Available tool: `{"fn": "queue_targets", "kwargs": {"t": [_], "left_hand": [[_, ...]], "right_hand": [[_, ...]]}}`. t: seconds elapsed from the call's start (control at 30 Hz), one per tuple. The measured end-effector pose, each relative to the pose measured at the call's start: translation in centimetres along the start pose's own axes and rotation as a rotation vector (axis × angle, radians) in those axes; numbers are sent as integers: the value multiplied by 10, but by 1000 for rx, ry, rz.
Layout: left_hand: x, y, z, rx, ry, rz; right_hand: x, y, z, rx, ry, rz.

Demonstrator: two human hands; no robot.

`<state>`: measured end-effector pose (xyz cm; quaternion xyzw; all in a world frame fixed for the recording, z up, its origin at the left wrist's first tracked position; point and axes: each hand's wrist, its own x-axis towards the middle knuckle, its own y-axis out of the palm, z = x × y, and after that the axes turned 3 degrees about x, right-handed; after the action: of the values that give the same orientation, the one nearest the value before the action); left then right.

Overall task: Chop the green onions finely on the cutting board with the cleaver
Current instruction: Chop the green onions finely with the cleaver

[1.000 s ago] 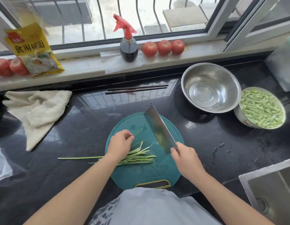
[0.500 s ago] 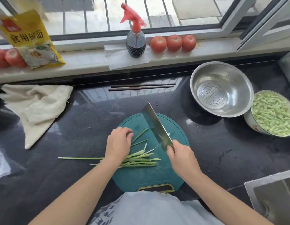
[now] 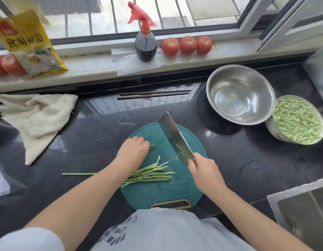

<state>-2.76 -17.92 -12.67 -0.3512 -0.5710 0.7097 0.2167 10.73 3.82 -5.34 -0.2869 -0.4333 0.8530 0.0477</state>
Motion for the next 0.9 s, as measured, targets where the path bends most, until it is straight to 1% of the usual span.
{"fn": "queue_targets", "kwargs": {"t": [0.07,0.13,0.2,0.23,0.27,0.33,0.37,0.43,0.5,0.6,0.73,0.9], "left_hand": [[-8,1,10,33,5,-1],[-17,1,17,4,-41,-62],[-24,0,16,-71,-112,-131],[-29,-1,12,-137,-121,-146],[-35,1,7,-206,-97,-134],[-51,5,-4,-276,21,-40],[-60,8,-9,-254,81,-1],[-73,16,-14,-203,118,37],[-78,22,-15,-177,111,26],[-79,29,-15,-171,121,-57],[-79,30,-19,-251,52,-135],[-82,27,-21,-368,-39,-137]], "right_hand": [[-3,-1,-2,13,4,-4],[-5,0,-4,23,18,-2],[-8,1,-7,18,28,9],[-10,1,-9,15,32,14],[-11,2,-10,16,37,19],[-13,2,-14,26,45,24],[-14,2,-15,29,51,29],[-16,3,-16,27,63,34],[-17,5,-16,22,65,39],[-17,7,-16,10,56,41],[-16,8,-14,-1,43,44],[-15,8,-14,-4,34,39]]}}
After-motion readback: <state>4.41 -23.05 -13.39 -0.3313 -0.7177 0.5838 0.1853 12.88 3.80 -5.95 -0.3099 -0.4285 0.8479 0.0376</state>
